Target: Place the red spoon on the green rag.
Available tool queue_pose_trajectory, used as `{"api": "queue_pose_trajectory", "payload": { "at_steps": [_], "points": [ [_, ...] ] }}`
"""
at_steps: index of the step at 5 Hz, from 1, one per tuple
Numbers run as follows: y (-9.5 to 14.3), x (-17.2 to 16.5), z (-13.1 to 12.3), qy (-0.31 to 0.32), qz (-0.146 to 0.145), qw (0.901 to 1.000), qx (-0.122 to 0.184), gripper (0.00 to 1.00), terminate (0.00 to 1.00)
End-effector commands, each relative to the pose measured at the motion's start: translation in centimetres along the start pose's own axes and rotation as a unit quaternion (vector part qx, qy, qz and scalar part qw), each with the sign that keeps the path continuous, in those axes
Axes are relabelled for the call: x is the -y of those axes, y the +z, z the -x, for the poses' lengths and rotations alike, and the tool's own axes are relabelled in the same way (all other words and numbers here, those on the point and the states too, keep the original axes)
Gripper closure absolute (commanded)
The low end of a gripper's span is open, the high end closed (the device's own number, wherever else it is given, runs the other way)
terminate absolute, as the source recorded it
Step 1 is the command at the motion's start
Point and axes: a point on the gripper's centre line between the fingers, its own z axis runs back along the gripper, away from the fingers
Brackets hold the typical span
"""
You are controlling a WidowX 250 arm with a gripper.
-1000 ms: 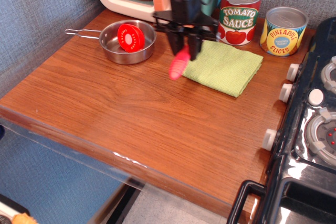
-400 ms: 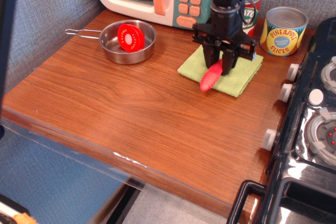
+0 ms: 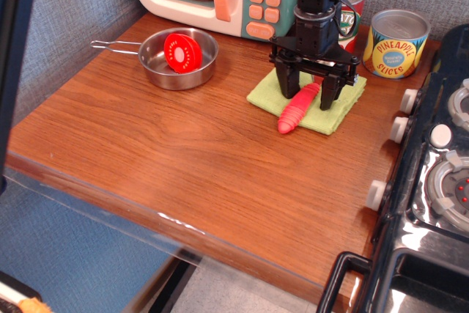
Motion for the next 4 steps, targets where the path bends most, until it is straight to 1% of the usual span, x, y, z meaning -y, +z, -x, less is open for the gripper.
{"api": "queue_pose_trajectory", "payload": {
  "at_steps": [1,2,3,4],
  "points": [
    [9.6,0.0,2.5,0.0,-0.005,0.9972,0.074,0.0,0.0],
    [11.4,-1.1,6.1,0.027,-0.014,0.9979,0.058,0.0,0.0],
    [10.7,-3.0,9.7,0.04,-0.029,0.998,0.04,0.0,0.0],
    [10.2,-3.8,11.6,0.038,-0.038,0.9978,0.039,0.0,0.0]
  ]
}}
